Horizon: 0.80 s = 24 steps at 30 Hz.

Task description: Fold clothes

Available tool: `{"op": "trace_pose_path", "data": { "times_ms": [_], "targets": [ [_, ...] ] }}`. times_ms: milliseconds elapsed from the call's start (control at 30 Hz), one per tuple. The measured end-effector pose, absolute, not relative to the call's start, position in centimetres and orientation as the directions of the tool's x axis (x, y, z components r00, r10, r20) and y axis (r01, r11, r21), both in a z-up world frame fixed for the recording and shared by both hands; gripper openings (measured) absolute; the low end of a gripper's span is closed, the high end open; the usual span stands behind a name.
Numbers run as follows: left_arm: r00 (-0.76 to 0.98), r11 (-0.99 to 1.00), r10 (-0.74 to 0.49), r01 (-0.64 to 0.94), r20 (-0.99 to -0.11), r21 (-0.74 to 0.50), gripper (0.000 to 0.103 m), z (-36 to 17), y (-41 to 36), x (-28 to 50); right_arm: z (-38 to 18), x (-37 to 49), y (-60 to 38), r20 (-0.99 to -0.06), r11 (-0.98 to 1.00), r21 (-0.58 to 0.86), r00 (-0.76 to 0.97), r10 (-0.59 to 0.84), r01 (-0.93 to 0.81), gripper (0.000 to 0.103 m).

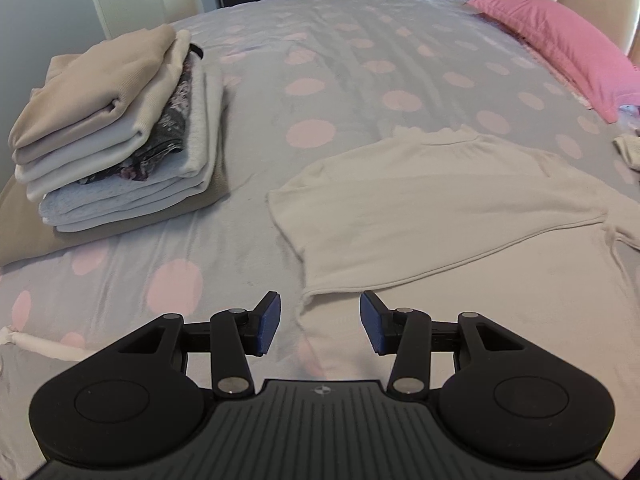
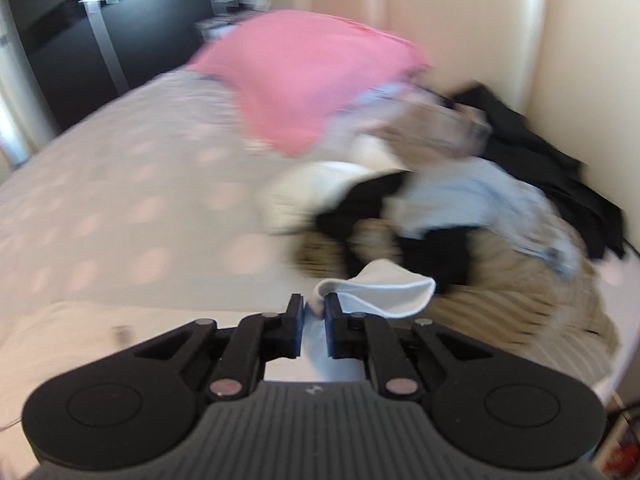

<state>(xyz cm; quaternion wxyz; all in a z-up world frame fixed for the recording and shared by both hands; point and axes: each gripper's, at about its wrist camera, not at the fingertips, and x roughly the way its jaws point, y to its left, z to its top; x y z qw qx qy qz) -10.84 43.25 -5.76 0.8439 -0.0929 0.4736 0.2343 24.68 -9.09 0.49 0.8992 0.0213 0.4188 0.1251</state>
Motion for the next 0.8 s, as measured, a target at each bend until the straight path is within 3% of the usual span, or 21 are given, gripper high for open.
{"op": "trace_pose_path", "data": {
  "times_ms": [233, 433, 800],
  "targets": [
    [0.478, 0.881, 0.291, -0.471, -0.829, 0.038, 0.042, -5.3, 42.3, -11.6, 2.7, 18.8, 1.8, -0.722, 0.865, 0.213, 0.524, 0.452, -0.454, 0.013],
    [0.501, 0.881, 0.243, -0.473, -0.831, -0.027, 0.040, -5.4, 41.5, -11.9, 0.6, 12.8, 10.2, -0.723, 0.749, 0.282, 0.380, 0.577, -0.600, 0.013],
    [0.515, 0.897, 0.124, -0.423, -0.848, -0.126, 0.039, -8.0, 37.2, -10.8, -11.2, 5.6, 17.5, -0.865, 0.650, 0.239, 0.147, 0.481, -0.721, 0.011]
  ]
}}
